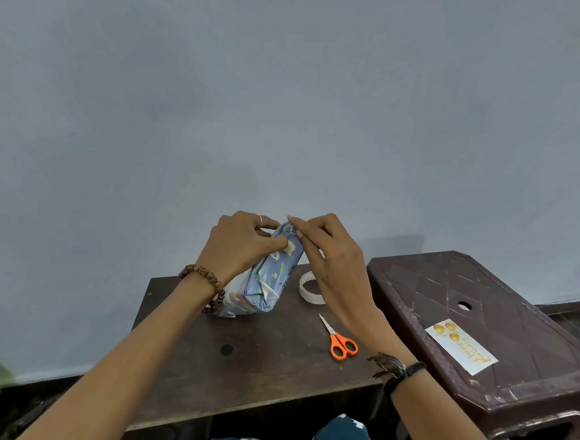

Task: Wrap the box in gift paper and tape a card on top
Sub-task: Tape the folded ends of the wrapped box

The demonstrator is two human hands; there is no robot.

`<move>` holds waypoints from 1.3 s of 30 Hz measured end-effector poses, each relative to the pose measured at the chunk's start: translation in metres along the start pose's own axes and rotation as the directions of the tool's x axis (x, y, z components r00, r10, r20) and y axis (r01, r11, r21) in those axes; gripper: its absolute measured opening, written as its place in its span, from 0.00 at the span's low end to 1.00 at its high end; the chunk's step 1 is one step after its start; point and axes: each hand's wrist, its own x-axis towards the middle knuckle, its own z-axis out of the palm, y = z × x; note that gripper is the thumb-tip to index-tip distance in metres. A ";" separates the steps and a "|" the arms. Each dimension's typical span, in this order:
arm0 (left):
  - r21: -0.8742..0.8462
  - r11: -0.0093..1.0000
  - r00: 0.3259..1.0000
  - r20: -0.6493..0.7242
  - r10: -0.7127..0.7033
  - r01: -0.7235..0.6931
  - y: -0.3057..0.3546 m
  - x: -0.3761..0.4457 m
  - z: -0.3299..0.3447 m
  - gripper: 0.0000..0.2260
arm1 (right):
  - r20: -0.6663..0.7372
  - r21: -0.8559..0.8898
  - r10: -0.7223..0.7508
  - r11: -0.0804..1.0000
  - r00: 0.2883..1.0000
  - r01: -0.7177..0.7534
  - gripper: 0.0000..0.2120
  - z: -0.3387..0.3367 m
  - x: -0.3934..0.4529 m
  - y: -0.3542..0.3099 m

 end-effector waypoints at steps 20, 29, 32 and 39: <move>0.031 0.999 1.000 0.018 0.008 -0.009 -0.002 0.004 0.004 0.16 | 0.482 -0.015 0.209 0.973 0.851 -0.230 0.15 -0.013 0.030 0.009; -0.027 0.999 0.914 0.405 -0.023 0.037 -0.048 -0.018 0.012 0.42 | 0.393 0.494 0.386 0.677 0.835 -0.546 0.11 0.019 -0.008 0.012; 0.039 0.999 0.923 0.383 -0.032 0.019 -0.062 -0.022 0.021 0.31 | 0.430 0.546 0.419 0.585 0.800 -0.600 0.11 0.043 -0.030 0.015; 0.192 0.981 0.891 0.449 -0.067 -0.023 -0.110 -0.036 0.060 0.35 | 0.595 0.569 0.398 0.405 0.698 -0.716 0.09 0.084 -0.088 0.039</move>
